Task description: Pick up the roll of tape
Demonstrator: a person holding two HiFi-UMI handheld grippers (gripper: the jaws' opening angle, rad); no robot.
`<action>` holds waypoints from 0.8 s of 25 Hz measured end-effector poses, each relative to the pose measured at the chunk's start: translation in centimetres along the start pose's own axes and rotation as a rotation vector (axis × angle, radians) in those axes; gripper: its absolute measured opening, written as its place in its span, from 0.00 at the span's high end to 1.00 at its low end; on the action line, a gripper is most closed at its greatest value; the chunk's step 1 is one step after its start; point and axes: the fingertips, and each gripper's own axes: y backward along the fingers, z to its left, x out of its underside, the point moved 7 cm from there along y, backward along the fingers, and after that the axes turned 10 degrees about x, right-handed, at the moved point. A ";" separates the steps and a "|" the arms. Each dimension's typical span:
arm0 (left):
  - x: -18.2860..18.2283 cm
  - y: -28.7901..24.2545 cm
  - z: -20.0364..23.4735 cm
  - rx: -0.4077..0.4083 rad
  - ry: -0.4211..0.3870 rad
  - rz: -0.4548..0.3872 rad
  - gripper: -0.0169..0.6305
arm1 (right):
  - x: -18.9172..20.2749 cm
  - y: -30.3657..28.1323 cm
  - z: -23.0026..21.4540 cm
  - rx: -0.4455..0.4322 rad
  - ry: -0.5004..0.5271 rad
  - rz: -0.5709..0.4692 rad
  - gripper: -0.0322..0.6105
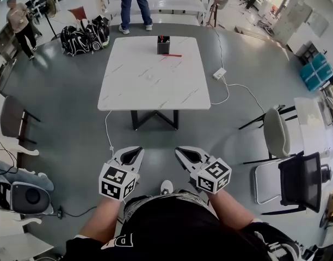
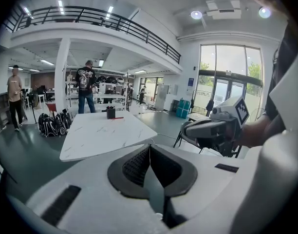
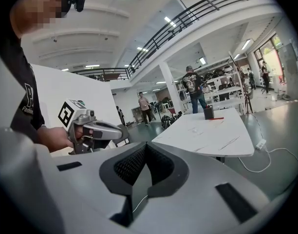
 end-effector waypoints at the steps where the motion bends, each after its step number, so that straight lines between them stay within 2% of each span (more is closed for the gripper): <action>1: -0.3 -0.3 0.1 -0.003 -0.001 -0.001 0.95 | -0.2 -0.1 -0.4 -0.004 0.003 0.002 0.94; 15: -2.8 -3.2 0.7 -0.004 -0.019 0.022 0.95 | -1.2 -0.6 -4.0 -0.020 -0.003 0.001 0.94; 20: -3.1 -4.0 1.5 0.006 -0.002 0.021 0.95 | -1.4 -1.2 -4.7 -0.010 -0.008 0.004 0.94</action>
